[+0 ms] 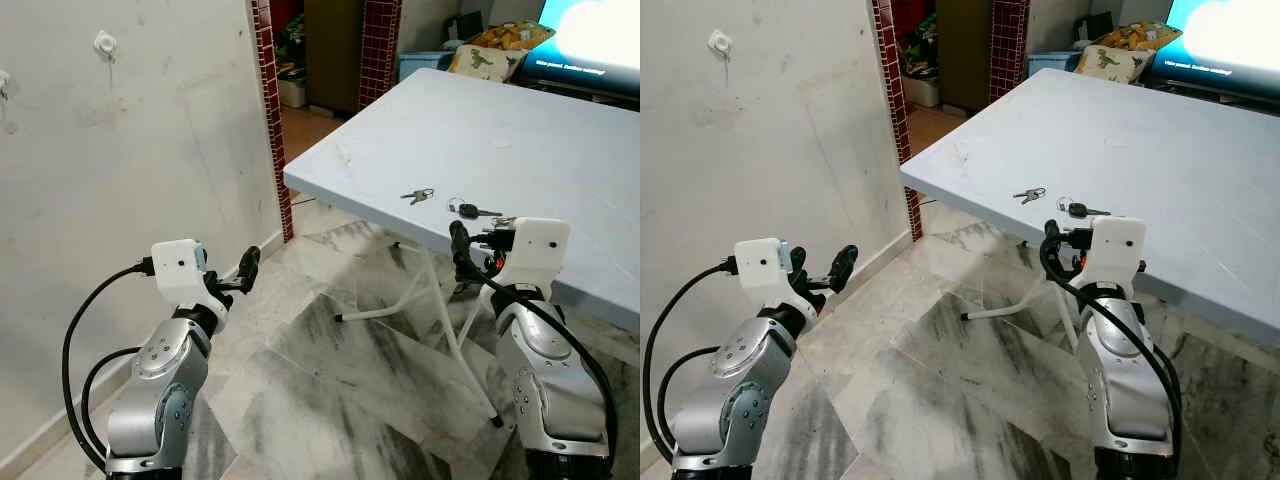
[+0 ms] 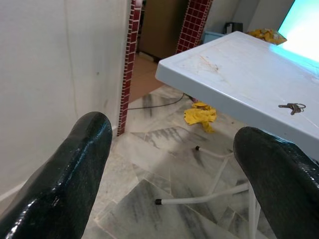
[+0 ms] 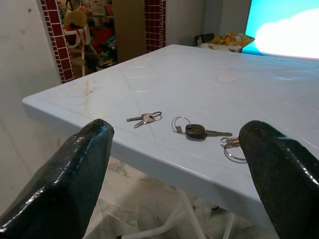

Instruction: Hang keys on a hook

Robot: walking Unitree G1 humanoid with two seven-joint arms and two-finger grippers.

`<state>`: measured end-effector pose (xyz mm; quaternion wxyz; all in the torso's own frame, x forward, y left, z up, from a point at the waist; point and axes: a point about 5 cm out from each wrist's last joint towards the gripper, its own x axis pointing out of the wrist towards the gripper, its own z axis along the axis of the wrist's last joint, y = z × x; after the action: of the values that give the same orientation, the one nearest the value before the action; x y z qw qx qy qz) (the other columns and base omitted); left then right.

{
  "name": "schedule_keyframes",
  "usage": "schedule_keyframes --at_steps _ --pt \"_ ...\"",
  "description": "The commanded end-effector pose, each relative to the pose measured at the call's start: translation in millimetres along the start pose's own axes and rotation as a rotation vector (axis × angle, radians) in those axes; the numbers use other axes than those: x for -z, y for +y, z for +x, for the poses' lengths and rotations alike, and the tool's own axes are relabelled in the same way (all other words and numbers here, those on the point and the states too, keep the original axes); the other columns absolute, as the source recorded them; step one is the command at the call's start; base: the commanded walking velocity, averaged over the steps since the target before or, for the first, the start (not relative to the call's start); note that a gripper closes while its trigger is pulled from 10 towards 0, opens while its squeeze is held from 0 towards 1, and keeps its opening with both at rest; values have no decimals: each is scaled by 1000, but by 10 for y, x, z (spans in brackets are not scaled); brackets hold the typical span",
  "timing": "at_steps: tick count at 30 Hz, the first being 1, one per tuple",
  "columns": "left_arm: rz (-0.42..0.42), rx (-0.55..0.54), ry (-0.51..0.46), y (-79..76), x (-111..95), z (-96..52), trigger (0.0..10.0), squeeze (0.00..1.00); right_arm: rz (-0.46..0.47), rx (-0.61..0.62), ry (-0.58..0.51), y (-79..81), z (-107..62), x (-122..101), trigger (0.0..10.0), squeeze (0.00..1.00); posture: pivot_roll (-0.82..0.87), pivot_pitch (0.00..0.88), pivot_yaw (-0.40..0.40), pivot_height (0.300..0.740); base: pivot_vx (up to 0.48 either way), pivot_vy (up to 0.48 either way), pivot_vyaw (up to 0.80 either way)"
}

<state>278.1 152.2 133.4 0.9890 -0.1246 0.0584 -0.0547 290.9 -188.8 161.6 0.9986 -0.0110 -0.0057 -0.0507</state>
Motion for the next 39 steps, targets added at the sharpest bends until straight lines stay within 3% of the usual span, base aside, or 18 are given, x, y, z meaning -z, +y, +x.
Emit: schedule_keyframes --at_steps 1,10,14,22,26,29,35,39 --pt "7 -4 7 5 -17 27 10000 0 8 2 -24 0 10 -61 10000 0 -53 41 62 740 0 0 0" --pt "5 12 53 -90 137 -7 10000 0 0 37 -12 -100 -54 -3 10000 0 -48 39 60 740 0 0 0" --pt "79 58 61 -205 215 6 10000 0 -17 89 -1 -200 -86 53 10000 0 -7 8 60 740 0 0 0" --pt "116 40 56 -123 184 14 10000 0 30 117 12 -124 -71 146 10000 0 37 0 108 740 0 0 0" --pt "123 7 45 -12 183 -10 10000 0 50 131 11 -54 -22 195 10000 0 14 0 131 740 0 0 0" --pt "115 -15 49 50 218 -41 10000 0 49 108 -8 25 -46 142 10000 0 -12 0 109 740 0 0 0" --pt "99 -9 33 -46 229 -10 10000 0 11 6 11 113 20 129 10000 0 -2 0 3 740 0 0 0" --pt "87 -44 22 -45 253 -102 10000 0 -10 -62 42 163 80 157 10000 0 45 0 -69 740 0 0 0"
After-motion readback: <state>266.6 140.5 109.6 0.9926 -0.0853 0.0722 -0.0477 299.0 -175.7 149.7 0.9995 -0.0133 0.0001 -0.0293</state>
